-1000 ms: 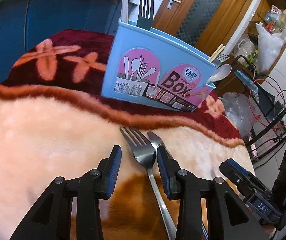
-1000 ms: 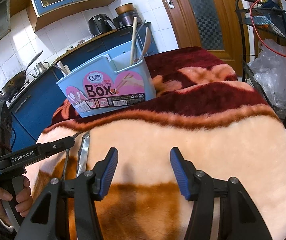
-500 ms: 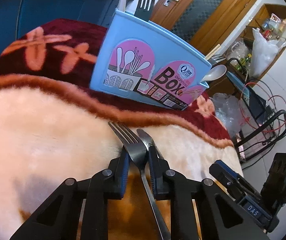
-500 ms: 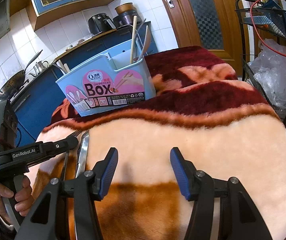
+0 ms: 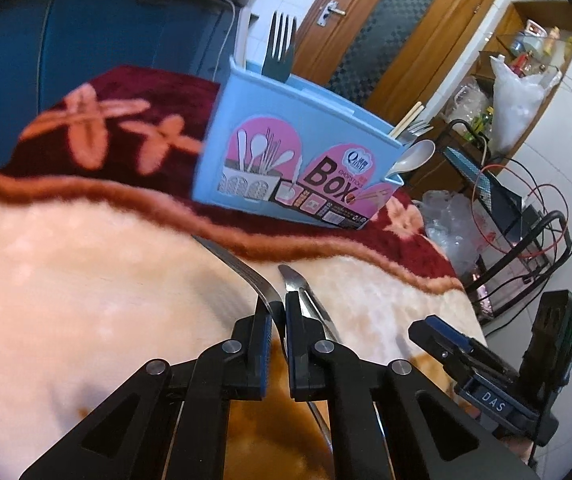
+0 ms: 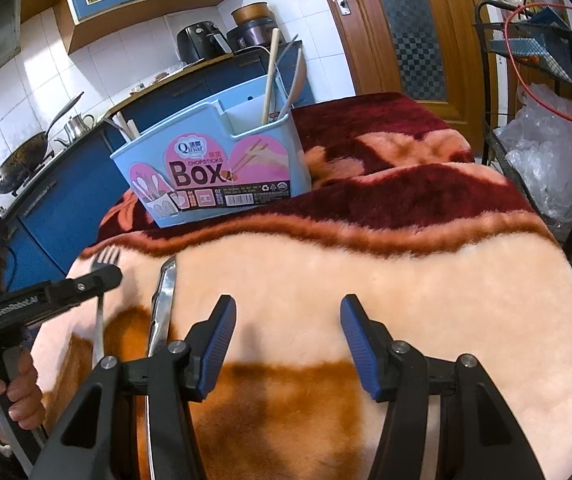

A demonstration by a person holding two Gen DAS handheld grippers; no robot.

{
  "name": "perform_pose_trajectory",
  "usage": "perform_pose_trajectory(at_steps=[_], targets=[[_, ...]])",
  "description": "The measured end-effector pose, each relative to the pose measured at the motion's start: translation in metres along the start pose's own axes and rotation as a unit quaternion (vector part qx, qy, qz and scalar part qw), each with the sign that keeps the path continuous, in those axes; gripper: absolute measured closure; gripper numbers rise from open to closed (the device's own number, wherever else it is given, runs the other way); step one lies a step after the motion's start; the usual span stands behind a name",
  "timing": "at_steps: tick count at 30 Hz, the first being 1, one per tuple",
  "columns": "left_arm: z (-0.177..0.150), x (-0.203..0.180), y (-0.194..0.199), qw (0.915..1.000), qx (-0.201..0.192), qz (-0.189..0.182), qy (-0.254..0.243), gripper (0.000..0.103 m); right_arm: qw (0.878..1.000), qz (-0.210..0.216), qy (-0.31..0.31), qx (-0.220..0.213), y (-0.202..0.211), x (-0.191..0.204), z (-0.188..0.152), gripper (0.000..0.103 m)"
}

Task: Organize utensils
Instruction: 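Grasp the metal fork with the left tool while the right grasps the metal knife, then carry the fork with the left tool while the right carries the knife to the caddy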

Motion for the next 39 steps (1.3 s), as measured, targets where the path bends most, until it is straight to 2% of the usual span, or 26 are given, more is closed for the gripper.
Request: perform_pose_trajectory(at_steps=[7, 15, 21, 29, 32, 35, 36, 39], targets=[[0.006, -0.001, 0.016, 0.9991, -0.026, 0.016, -0.028, 0.097, 0.999, 0.029, 0.021, 0.016, 0.002, 0.029, -0.002, 0.045], [0.006, 0.01, 0.029, 0.9985, -0.039, 0.027, -0.026, 0.097, 0.995, 0.061, 0.069, 0.049, -0.007, 0.072, -0.011, 0.045], [0.003, 0.016, 0.032, 0.9986, -0.039, 0.028, -0.022, 0.097, 0.987, 0.056, 0.123, 0.091, -0.022, 0.092, -0.021, 0.045], [0.001, 0.015, 0.031, 0.9986, -0.04, 0.023, -0.027, 0.097, 0.98, 0.047, 0.151, 0.124, -0.034, 0.098, -0.02, 0.045], [0.0, 0.015, 0.031, 0.9986, -0.039, 0.023, -0.026, 0.097, 0.977, 0.04, 0.169, 0.126, -0.038, 0.1, -0.019, 0.052], [0.0, 0.016, 0.031, 0.9986, -0.042, 0.021, -0.025, 0.097, 0.974, 0.033, 0.19, 0.122, -0.038, 0.101, -0.018, 0.066], [0.0, 0.015, 0.032, 0.9986, -0.043, 0.02, -0.025, 0.097, 0.974, 0.032, 0.191, 0.121, -0.038, 0.1, -0.018, 0.077], [0.001, 0.013, 0.034, 0.9983, -0.051, 0.013, -0.026, 0.097, 0.978, 0.047, 0.167, 0.111, -0.034, 0.096, -0.014, 0.081]])
Point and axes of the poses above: each gripper's, at about its wrist camera, not at the fingertips, and y roughly against the way its jaws point, x to its left, z to its top, the point moved 7 cm from there along -y, roughly the way its jaws point, and after that the axes turned 9 degrees about -x, right-handed, at the moved point
